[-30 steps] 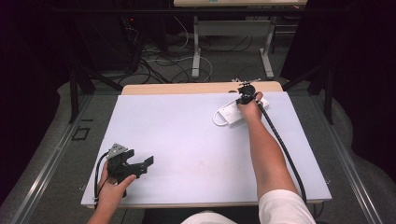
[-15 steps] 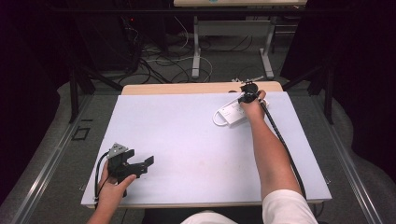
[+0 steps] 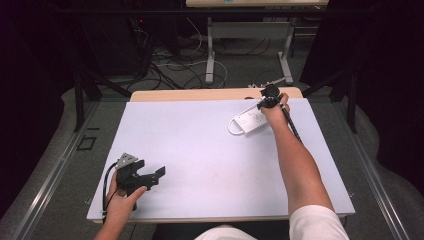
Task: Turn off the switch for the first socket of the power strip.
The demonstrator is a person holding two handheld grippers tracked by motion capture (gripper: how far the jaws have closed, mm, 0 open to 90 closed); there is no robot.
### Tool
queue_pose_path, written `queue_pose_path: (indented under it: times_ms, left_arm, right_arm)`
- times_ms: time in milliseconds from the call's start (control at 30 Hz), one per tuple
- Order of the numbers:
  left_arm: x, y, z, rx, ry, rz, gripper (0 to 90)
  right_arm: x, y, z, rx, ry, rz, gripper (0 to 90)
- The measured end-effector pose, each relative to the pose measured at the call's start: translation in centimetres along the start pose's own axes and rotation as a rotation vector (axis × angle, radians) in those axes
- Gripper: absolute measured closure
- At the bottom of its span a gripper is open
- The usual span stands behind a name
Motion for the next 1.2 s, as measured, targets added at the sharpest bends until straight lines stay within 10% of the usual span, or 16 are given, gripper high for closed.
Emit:
queue_pose_path:
  times_ms: [600,1200]
  left_arm:
    - [0.2,-0.4,0.0,-0.009,-0.005,0.017,7.4]
    - [0.5,-0.7,-0.2,0.008,-0.013,0.016,7.4]
  right_arm:
    - [0.1,1.1,0.1,-0.015,0.001,0.03,44.2]
    - [-0.5,5.1,0.0,-0.024,0.075,-0.013,39.8]
Point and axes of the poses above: each handheld gripper's, and its own axes: y roughly backward along the jaws, z roughly out of its underside, x roughly to its right, the point moved 4 cm from there along -y, roughly forward along the jaws, and after that the axes turned 3 degrees about -y, right-handed, at the moved point
